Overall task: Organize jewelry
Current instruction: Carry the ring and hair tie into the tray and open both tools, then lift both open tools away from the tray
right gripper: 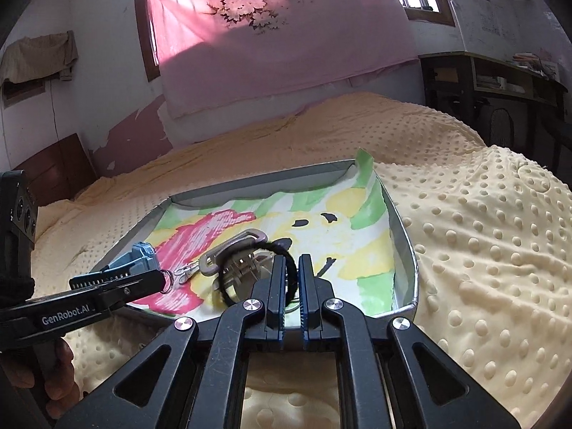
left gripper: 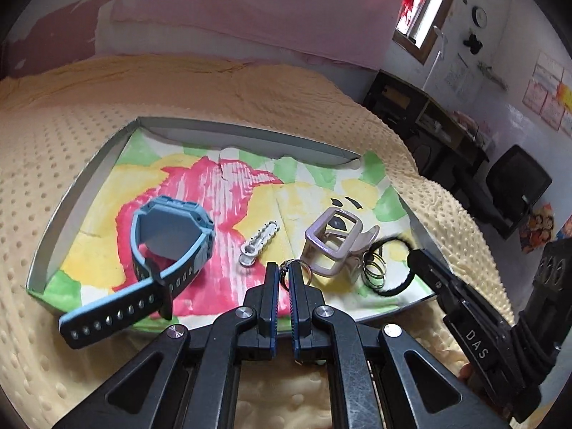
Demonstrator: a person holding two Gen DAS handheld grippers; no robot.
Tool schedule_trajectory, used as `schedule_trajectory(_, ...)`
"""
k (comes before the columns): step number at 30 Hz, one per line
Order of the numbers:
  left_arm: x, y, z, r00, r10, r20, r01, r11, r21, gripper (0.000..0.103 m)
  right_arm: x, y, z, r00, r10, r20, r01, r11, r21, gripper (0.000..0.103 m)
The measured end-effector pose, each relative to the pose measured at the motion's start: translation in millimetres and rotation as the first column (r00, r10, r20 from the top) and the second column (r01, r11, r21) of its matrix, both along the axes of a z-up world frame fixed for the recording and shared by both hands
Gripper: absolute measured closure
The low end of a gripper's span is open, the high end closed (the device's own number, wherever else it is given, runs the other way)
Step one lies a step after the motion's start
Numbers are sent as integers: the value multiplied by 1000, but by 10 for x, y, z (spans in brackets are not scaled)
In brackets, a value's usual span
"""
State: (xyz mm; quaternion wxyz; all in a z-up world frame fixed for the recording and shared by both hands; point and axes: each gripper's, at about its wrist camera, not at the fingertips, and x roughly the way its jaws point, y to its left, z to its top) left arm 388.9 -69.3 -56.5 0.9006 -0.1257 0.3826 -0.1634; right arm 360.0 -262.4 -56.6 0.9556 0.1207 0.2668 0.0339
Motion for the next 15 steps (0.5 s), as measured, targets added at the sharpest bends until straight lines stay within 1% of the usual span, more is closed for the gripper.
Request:
schedule_trajectory(1,-13,9,-1,1000,8,-4,-8,1000,-3,97,-18,-22,-5,1000,-3,-2,3,1000,9,86)
schedule_trajectory(2,-25,14,0,1000,15,-8,-15,1000,-1,97,-38,-37,-13,1000,0,0,0,1000,17,82)
schedule_trajectory(4,-88,15,13,1000,24,-10,-24,1000,5,96,-113,-60,7,1000,-5,15,5,1000,19,67)
schedule_trajectory(6,-168,9,52,1000,19,5,-19,1000,1,92,-228,-85,48,999,-19,32,18,1000,21,62)
schedule_trajectory(8,-274,-6,121,1000,9,29,-9,1000,5,82,-328,-122,87,998,-27,48,26,999,25,61)
schedule_trajectory(9,-343,-10,169,999,7,46,-7,1000,8,75,-417,-139,124,997,-37,62,36,999,25,61)
schedule_trajectory(10,-401,-9,209,998,10,60,-11,1000,11,67,-489,-153,155,996,-42,72,41,999,26,58)
schedule_trajectory(11,-491,-3,270,996,14,83,-15,1000,12,63,-575,-168,194,995,-51,84,49,998,26,54)
schedule_trajectory(12,-564,9,320,995,19,102,-20,1000,11,52,-686,-182,242,993,-57,103,54,998,28,46)
schedule_trajectory(13,-664,26,381,991,29,129,-30,999,10,42,-770,-191,281,991,-58,118,55,998,32,42)
schedule_trajectory(14,-782,46,445,986,38,162,-40,999,10,39,-903,-202,343,989,-59,139,55,998,34,39)
schedule_trajectory(15,-880,62,498,982,40,187,-42,999,10,34,-988,-204,384,987,-57,153,52,998,34,32)
